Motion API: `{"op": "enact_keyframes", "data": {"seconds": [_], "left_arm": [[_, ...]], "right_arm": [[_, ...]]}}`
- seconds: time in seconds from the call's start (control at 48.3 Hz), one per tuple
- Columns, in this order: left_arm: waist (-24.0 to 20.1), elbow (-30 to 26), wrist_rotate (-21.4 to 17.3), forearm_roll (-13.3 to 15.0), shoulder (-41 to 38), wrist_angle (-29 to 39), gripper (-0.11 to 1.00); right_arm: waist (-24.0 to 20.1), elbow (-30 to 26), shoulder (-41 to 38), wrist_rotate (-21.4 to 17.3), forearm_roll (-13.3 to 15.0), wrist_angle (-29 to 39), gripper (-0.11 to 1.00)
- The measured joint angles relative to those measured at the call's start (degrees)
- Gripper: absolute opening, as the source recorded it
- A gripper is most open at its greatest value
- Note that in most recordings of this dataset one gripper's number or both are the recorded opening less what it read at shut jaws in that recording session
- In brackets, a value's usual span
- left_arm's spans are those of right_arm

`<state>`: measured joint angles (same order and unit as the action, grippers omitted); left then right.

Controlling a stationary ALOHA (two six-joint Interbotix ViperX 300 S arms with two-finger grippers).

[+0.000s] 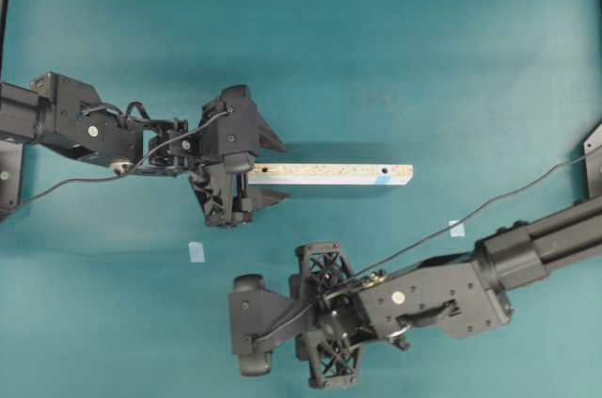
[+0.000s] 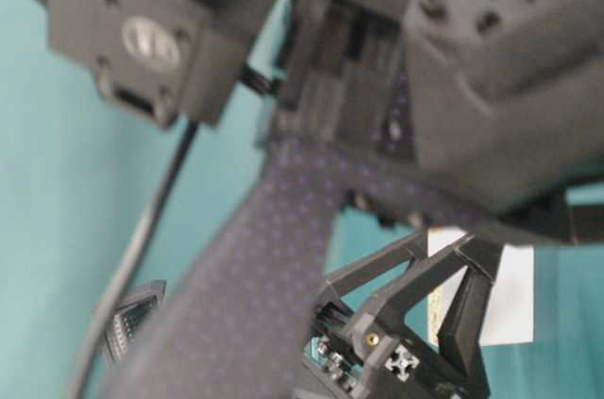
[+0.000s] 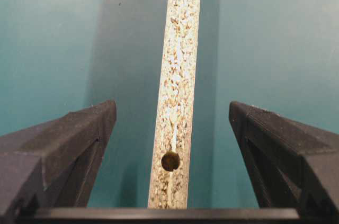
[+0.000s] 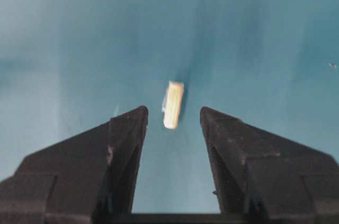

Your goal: Insert the rod into the hole on the wooden board.

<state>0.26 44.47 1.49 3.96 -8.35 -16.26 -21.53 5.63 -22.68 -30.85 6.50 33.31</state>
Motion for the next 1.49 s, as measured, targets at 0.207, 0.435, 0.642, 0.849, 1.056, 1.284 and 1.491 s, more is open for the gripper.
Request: {"op": "enact_keyframes", "data": {"seconds": [0.207,0.435,0.642,0.849,1.056,1.284,1.491], "left_arm": [[0.00,0.00,0.00,0.00,0.00,0.00,1.00],[0.00,0.00,0.00,0.00,0.00,0.00,1.00],[0.00,0.00,0.00,0.00,0.00,0.00,1.00],[0.09,0.00,0.00,0.00,0.00,0.00,1.00],[0.26,0.00,0.00,0.00,0.00,0.00,1.00],[0.70,0.00,0.00,0.00,0.00,0.00,1.00],[0.79,0.00,0.00,0.09,0.00,0.00,1.00]], "right_arm": [[0.00,-2.55,-1.67,0.00,0.00,3.43,0.52],[0.00,-4.39,-3.16,-0.18,0.00,4.31,0.52],[0.00,-5.27,-4.22,-0.18,0.00,4.39,0.52],[0.00,-5.45,-4.66,0.00,0.00,4.39,0.52],[0.00,-5.54,-5.36,0.00,-0.09,4.39,0.52],[0.00,-5.54,-5.54,0.00,0.18,4.39,0.52],[0.00,-5.54,-5.71,-0.18,0.88,4.31,0.51]]}}
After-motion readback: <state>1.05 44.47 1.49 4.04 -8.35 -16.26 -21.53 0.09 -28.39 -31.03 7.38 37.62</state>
